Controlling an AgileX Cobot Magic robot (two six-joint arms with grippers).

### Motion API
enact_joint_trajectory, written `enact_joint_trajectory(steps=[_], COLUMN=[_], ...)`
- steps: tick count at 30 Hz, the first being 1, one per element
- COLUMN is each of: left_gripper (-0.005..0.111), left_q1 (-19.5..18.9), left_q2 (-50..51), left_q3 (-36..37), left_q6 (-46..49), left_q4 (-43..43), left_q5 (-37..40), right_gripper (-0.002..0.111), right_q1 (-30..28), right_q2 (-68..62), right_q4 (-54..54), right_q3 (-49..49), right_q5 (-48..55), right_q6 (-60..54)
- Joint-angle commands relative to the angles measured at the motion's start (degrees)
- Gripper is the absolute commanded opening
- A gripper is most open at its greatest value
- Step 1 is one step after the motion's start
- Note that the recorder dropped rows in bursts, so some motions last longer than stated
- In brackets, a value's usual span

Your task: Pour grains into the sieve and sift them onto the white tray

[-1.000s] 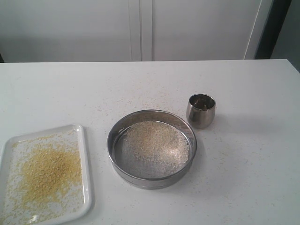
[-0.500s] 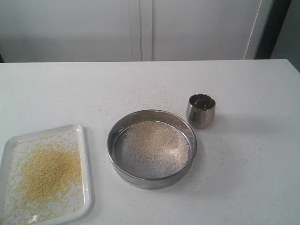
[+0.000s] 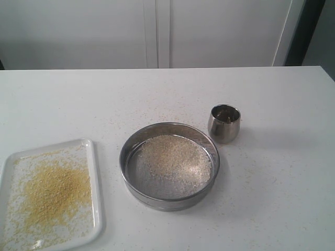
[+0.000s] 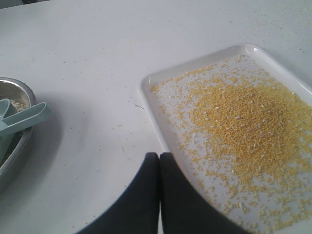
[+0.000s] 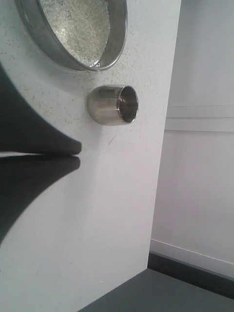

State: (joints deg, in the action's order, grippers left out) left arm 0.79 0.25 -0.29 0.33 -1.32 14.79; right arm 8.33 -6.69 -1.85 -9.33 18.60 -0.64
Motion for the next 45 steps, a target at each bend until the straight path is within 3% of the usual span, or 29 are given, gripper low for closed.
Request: enact_joint_trajectory(steps=[1, 25, 45], left_gripper=[0.000, 0.000, 0.000], left_q1=[-0.19, -0.19, -0.19], left_q2=[-0.25, -0.25, -0.25], left_q3=[0.29, 0.29, 0.29], left_q6=[0.15, 0.15, 0.15], left_q4=[0.39, 0.39, 0.39], left_q5=[-0.12, -0.12, -0.12], right_gripper=[0.000, 0.000, 0.000], right_q1=[-0.45, -0.45, -0.45], right_q2=[0.37, 0.37, 2.74], right_q4=[0.13, 1.85, 1.85], right_q3=[2.98, 9.33, 9.33], right_q5=[-2.46, -7.16, -1.89], right_q6=[-0.69, -0.69, -0.69])
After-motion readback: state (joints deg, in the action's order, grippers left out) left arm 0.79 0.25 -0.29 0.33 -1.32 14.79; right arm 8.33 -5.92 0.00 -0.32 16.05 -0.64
